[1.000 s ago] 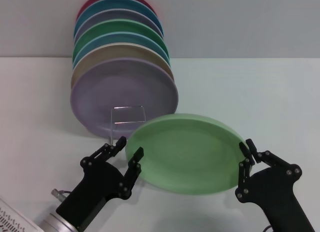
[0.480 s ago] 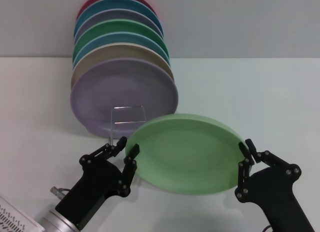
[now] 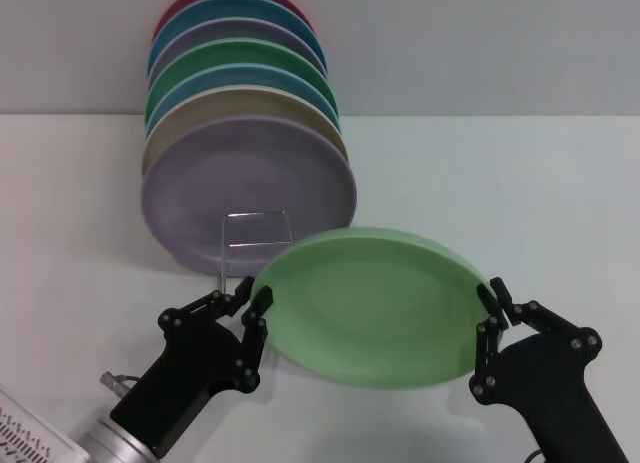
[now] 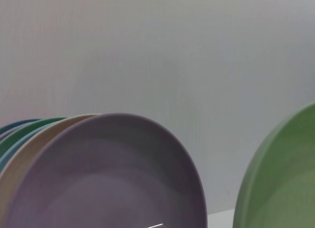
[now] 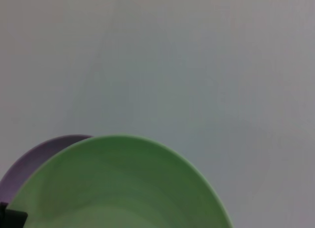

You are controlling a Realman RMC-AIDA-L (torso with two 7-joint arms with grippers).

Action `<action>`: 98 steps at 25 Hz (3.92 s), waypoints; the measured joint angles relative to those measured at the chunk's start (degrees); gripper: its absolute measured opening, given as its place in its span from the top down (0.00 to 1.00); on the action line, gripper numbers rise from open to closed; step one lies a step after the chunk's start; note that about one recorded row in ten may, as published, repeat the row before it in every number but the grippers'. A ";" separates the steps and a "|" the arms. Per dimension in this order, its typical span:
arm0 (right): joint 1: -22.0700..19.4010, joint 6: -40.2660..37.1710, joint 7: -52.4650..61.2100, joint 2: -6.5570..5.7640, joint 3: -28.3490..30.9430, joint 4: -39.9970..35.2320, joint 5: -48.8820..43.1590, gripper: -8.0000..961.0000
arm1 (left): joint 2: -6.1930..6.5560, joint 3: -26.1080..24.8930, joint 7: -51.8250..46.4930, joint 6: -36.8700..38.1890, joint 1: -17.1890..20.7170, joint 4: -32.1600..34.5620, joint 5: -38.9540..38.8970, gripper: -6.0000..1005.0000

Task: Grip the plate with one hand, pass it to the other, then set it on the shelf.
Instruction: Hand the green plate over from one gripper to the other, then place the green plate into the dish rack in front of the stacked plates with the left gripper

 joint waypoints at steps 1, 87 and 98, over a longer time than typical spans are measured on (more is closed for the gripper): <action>0.02 0.01 0.00 0.00 0.00 0.00 0.00 0.97 | 0.00 0.00 0.00 -0.02 -0.01 0.00 0.00 0.79; 4.60 -3.51 8.91 -0.56 -2.07 -7.94 0.09 0.70 | 0.10 -17.42 6.00 6.60 -1.77 3.01 -0.06 0.96; 6.44 -3.16 11.77 -0.59 -0.79 -9.05 0.09 0.70 | -0.08 -16.86 5.99 2.34 -1.60 3.12 0.32 0.96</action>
